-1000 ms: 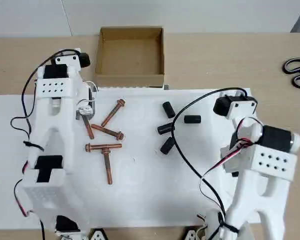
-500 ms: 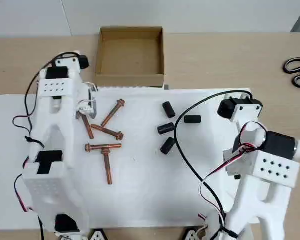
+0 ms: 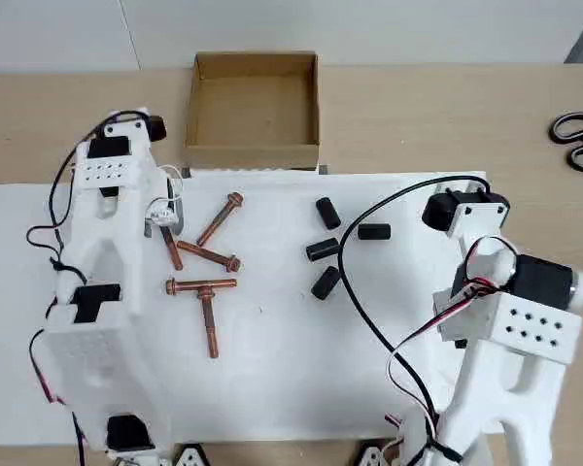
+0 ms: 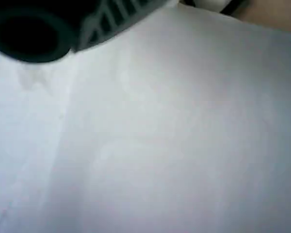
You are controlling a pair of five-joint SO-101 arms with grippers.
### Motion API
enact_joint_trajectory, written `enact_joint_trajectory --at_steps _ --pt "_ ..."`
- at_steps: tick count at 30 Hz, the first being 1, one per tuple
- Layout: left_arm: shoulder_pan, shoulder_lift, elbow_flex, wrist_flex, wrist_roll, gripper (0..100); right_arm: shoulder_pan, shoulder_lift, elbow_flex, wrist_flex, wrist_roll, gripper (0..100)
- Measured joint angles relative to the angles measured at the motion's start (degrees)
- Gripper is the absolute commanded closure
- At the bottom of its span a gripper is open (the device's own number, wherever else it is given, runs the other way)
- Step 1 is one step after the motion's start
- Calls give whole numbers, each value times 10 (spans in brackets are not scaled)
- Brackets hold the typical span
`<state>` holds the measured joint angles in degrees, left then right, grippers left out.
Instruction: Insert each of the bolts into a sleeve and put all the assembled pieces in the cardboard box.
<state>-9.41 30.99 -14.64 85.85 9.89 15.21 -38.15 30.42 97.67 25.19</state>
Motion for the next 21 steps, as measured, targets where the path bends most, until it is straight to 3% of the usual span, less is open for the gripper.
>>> enact_joint_trajectory --at_steps 17,21 --pt "-1 51 -43 -18 -4 854 0 0 2 0 0 991" --pt "1 58 -48 -17 -3 936 0 0 2 0 0 991"
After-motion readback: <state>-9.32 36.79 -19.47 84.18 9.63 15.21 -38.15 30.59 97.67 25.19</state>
